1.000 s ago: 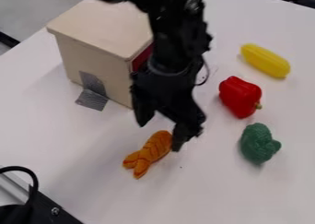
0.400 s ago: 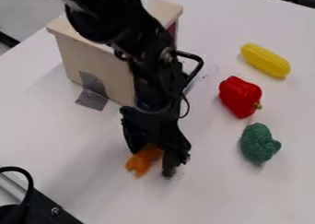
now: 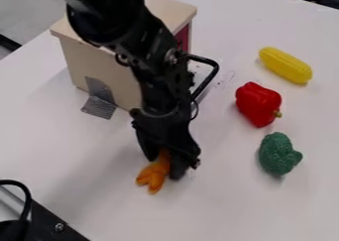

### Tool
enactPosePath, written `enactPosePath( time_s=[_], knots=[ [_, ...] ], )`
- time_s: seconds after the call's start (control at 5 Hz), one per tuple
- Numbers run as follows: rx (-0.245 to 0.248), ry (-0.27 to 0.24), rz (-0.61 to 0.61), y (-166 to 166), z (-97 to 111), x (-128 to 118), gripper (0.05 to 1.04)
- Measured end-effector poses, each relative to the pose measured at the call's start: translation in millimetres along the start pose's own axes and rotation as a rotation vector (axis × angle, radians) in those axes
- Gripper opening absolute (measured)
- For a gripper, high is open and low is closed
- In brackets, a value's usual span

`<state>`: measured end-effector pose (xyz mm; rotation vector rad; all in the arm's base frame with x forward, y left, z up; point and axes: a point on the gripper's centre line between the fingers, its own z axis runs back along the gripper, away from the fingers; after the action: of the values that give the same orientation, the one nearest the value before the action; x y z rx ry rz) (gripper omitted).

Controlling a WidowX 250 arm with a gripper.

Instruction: Take the orange fish and put it on the caisson box

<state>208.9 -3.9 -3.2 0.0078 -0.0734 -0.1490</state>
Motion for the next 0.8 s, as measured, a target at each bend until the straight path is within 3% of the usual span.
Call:
enactPosePath(
  time_s=[0.2,0.4,0.6,0.8],
  knots=[
    [0.008,-0.016,0.003,4,28,-6,0.452],
    [-0.024,-0.038,-0.009,-1,51,-1,0.394],
    [-0.013,-0.058,-0.011,2,84,13,0.394],
    [-0.004,-0.057,0.065,25,113,40,0.394]
  ],
)
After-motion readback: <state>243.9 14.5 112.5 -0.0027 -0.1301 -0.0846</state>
